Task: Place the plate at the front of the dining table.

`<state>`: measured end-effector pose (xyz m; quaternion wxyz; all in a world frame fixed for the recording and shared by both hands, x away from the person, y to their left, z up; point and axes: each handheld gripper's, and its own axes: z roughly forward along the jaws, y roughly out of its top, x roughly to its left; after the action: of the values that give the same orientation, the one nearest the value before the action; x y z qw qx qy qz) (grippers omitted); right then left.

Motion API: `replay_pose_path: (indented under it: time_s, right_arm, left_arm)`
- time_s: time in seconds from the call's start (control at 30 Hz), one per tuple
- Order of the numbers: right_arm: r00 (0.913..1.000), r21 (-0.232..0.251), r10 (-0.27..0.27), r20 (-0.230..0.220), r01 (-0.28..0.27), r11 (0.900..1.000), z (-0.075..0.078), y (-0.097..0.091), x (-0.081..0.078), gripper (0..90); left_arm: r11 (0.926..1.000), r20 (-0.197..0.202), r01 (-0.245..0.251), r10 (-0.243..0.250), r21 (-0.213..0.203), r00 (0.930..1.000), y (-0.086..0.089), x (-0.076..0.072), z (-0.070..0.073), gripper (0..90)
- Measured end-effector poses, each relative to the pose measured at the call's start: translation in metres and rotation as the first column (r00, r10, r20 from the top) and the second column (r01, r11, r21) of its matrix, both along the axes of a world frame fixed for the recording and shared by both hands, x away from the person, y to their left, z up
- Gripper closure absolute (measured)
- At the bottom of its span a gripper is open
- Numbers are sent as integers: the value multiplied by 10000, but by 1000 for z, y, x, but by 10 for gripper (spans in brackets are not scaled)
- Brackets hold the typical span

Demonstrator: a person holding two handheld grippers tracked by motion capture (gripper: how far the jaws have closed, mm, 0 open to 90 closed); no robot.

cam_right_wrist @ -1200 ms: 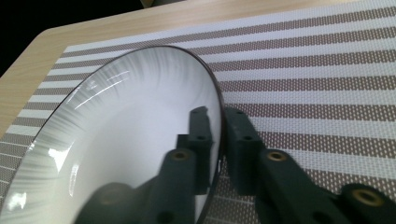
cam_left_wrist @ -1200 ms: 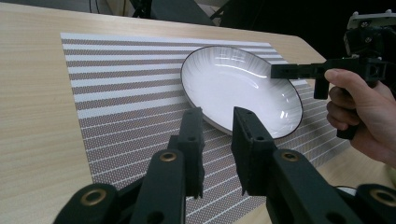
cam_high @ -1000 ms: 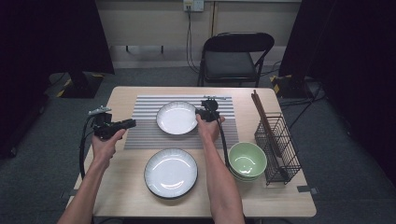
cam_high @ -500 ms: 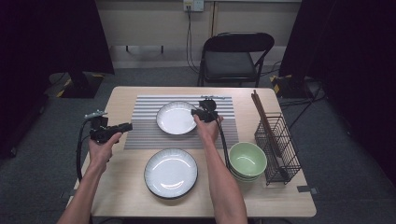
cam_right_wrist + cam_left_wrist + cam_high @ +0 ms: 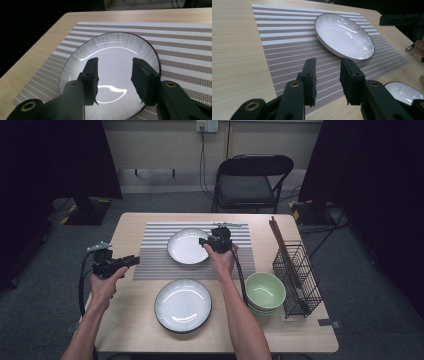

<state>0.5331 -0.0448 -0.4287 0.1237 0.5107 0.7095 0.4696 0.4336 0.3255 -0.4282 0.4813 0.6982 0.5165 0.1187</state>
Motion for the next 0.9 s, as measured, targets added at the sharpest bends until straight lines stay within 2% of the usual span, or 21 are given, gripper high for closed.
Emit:
replay_pose_path:
  time_s: [0.3, 0.9]
  right_arm:
    - [9978, 219, 498, 445, -508, 9985, 16, -8, -20, 538]
    - [9908, 701, 958, 952, -1027, 9922, 37, -32, -52, 535]
  left_arm:
    - [9979, 69, 221, -225, 605, 9997, -12, -6, 0, 630]
    - [9971, 29, 416, -418, 645, 9991, -17, -19, -10, 561]
